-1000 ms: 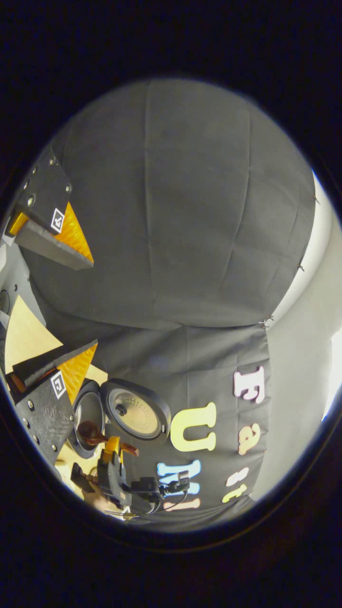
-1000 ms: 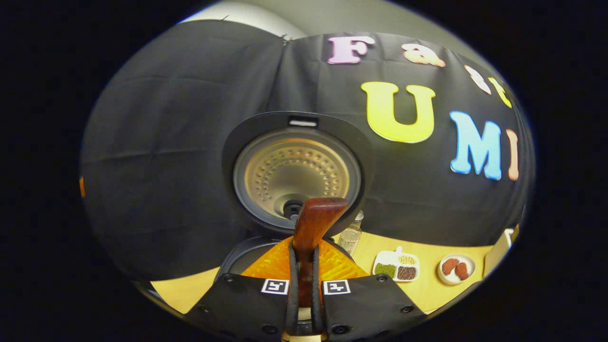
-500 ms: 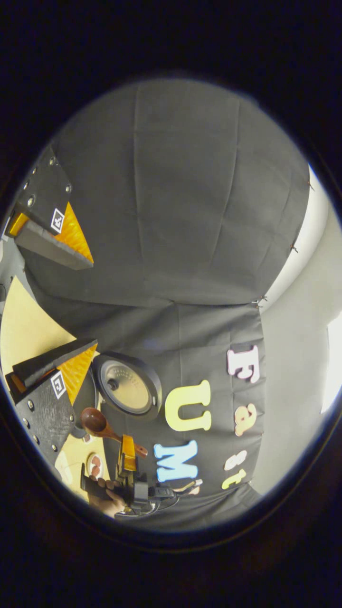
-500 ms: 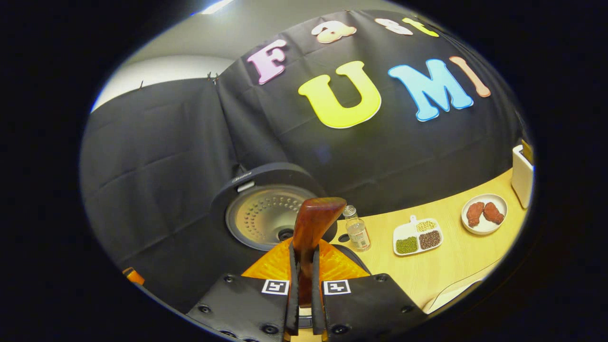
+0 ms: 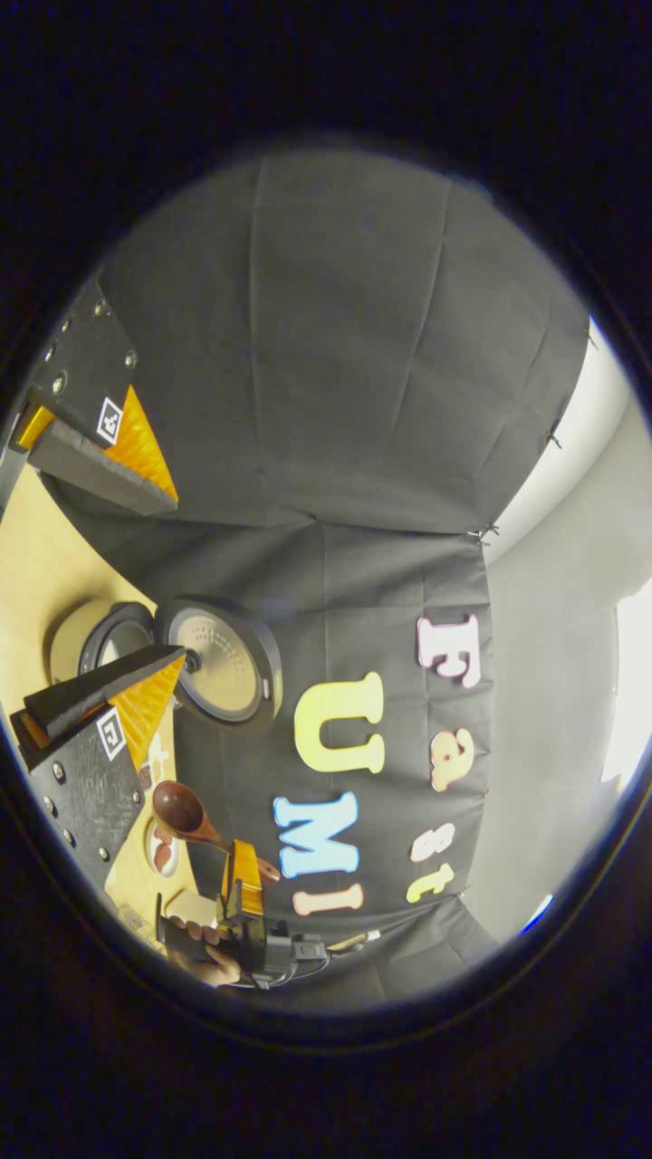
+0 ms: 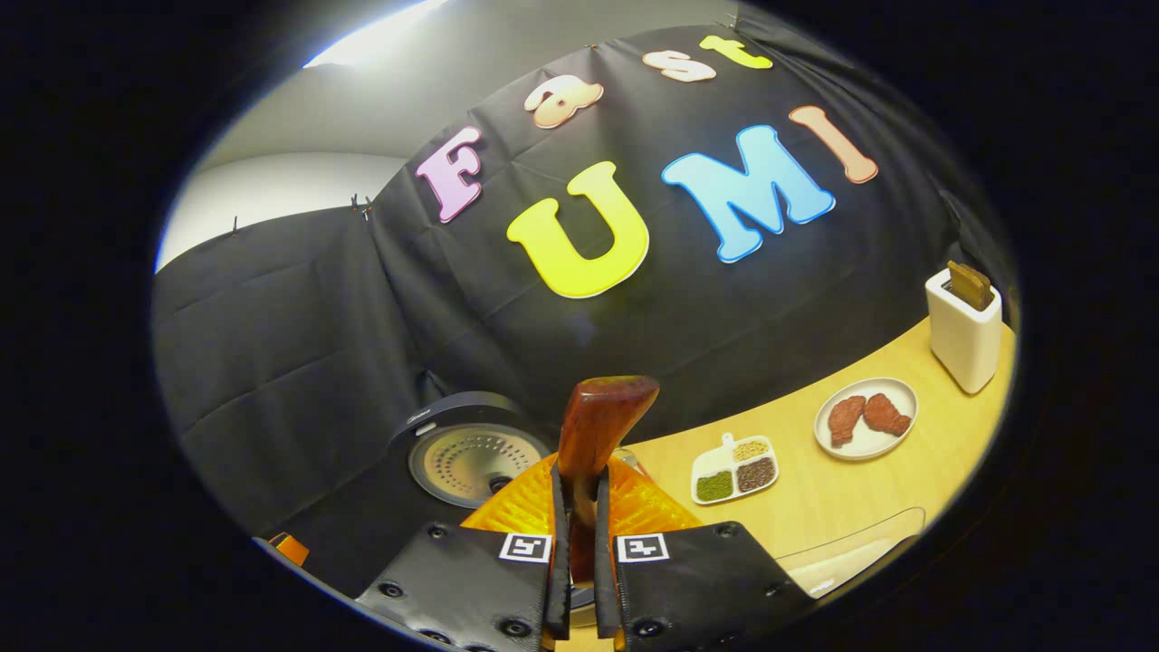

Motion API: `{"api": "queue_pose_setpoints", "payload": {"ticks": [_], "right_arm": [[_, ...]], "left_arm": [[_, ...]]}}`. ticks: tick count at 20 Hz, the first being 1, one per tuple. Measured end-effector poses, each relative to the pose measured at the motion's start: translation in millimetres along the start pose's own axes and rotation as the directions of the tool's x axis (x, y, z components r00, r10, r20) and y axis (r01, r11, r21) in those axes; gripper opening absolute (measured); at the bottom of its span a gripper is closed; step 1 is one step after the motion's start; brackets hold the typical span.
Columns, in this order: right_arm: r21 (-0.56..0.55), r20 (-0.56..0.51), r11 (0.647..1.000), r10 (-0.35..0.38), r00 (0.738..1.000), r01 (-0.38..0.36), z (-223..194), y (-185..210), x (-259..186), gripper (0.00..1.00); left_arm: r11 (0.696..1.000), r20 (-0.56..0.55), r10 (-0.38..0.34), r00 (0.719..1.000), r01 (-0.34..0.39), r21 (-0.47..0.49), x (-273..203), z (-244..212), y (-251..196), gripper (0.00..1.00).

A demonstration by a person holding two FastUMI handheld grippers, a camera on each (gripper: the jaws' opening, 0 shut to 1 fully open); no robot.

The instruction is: Close the left gripper, press the button to open the rice cooker; take a wooden spoon from the chopstick holder with the right hand, scoop a spoonful of rice and pour it into the rice cooker, then put the wooden spoon back into the chopstick holder.

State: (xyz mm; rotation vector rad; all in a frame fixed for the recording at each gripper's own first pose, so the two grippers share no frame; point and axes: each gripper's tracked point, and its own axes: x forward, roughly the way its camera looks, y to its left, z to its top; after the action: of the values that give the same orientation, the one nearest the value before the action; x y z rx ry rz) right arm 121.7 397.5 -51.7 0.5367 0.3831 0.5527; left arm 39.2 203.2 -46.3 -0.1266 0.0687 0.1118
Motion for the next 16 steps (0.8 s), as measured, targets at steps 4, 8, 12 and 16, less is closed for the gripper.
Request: {"api": "queue_pose_setpoints", "payload": {"ticks": [4,8,12,16], "right_arm": [[0.004,0.036,0.998,-0.064,0.997,0.064,24,-42,-24,0.12],[0.006,0.063,0.991,-0.131,0.989,0.131,44,-84,-46,0.12],[0.013,0.091,0.982,-0.191,0.977,0.191,62,-123,-70,0.12],[0.018,0.112,0.968,-0.25,0.962,0.249,75,-162,-96,0.12]], "left_arm": [[0.998,0.01,-0.058,0.998,0.058,0.001,9,4,-41,0.87],[0.994,0.001,-0.108,0.994,0.108,-0.022,12,3,-77,0.89],[0.989,0.004,-0.144,0.99,0.144,-0.022,13,7,-107,0.87],[0.986,0.008,-0.164,0.986,0.164,-0.024,10,10,-133,0.87]]}}
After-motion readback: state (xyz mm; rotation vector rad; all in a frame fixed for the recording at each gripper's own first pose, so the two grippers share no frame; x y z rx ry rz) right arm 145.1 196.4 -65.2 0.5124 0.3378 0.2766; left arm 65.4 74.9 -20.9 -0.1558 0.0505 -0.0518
